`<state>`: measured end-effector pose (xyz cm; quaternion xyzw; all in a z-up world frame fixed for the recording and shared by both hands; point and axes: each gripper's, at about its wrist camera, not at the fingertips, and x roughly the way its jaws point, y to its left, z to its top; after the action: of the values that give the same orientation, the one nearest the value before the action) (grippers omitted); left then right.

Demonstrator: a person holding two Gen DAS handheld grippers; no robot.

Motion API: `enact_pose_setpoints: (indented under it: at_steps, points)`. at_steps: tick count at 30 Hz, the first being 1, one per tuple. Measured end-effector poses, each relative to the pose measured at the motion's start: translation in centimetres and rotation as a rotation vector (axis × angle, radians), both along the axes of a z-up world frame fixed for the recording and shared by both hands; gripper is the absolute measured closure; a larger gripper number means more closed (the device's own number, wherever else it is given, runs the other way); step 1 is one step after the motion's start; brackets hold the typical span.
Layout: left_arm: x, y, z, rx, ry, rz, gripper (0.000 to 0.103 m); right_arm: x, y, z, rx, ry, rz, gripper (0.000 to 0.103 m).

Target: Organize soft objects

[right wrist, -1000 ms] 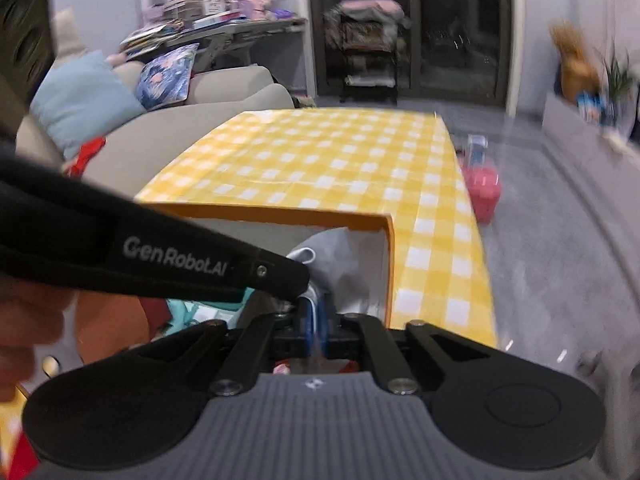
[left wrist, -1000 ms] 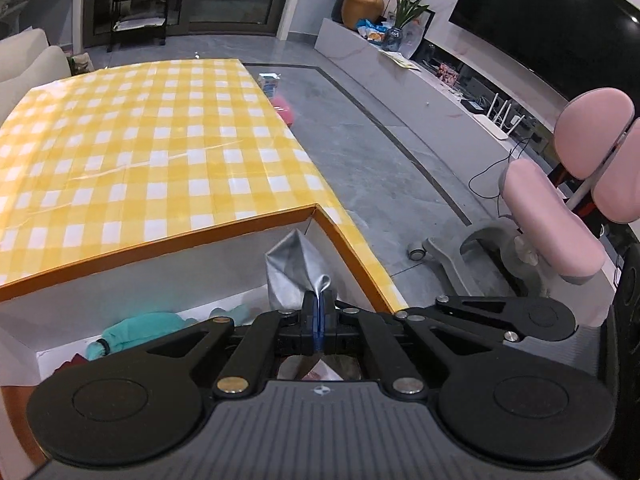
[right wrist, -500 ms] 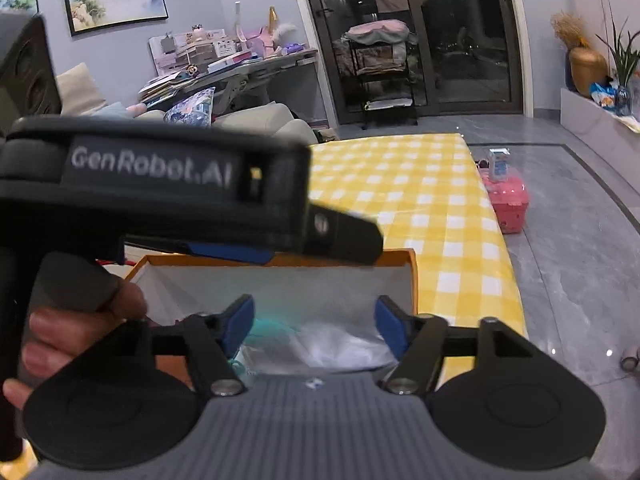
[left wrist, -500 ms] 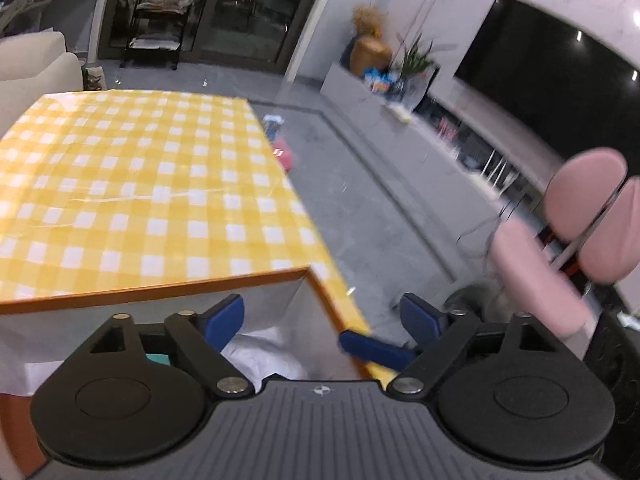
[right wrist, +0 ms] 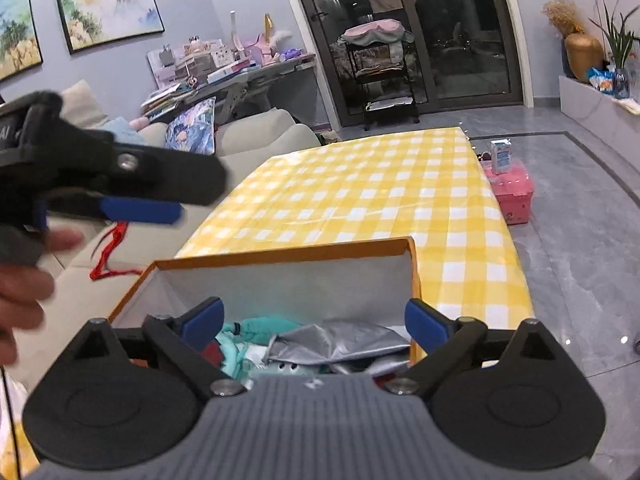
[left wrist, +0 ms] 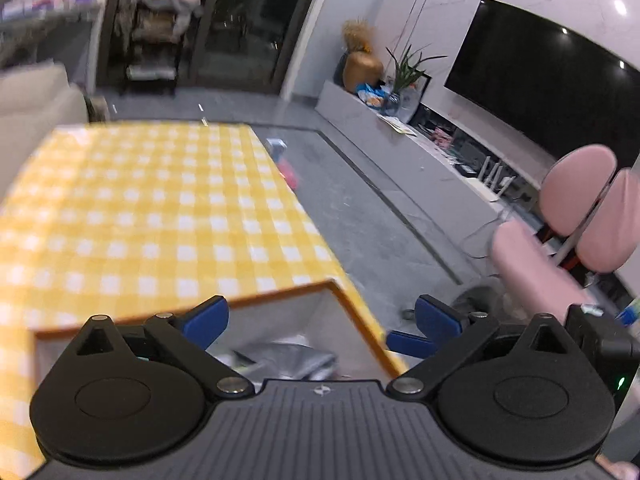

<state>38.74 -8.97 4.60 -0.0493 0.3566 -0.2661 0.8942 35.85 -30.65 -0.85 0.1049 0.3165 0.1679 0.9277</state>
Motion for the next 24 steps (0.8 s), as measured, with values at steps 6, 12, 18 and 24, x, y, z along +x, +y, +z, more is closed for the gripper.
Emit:
enact_pose_setpoints:
  at_steps: [6, 12, 18, 24]
  points:
    - [-1.2, 1.7, 1.3, 0.084, -0.085, 0.034, 0.000, 0.5, -0.4, 0.7, 0.095, 0.097, -0.087, 0.003]
    - [-2.5, 3.5, 2.7, 0.129, -0.087, 0.066, 0.000, -0.5, 1.3, 2.4, 0.046, 0.077, -0.151, 0.003]
    - [-6.9, 5.6, 4.8, 0.170, -0.102, 0.130, 0.000, -3.7, 2.7, 4.8, -0.005, 0.099, -0.154, 0.003]
    - [-12.1, 6.6, 6.5, 0.184, -0.064, 0.213, 0.000, -9.4, 4.1, 7.7, -0.083, 0.147, -0.160, 0.003]
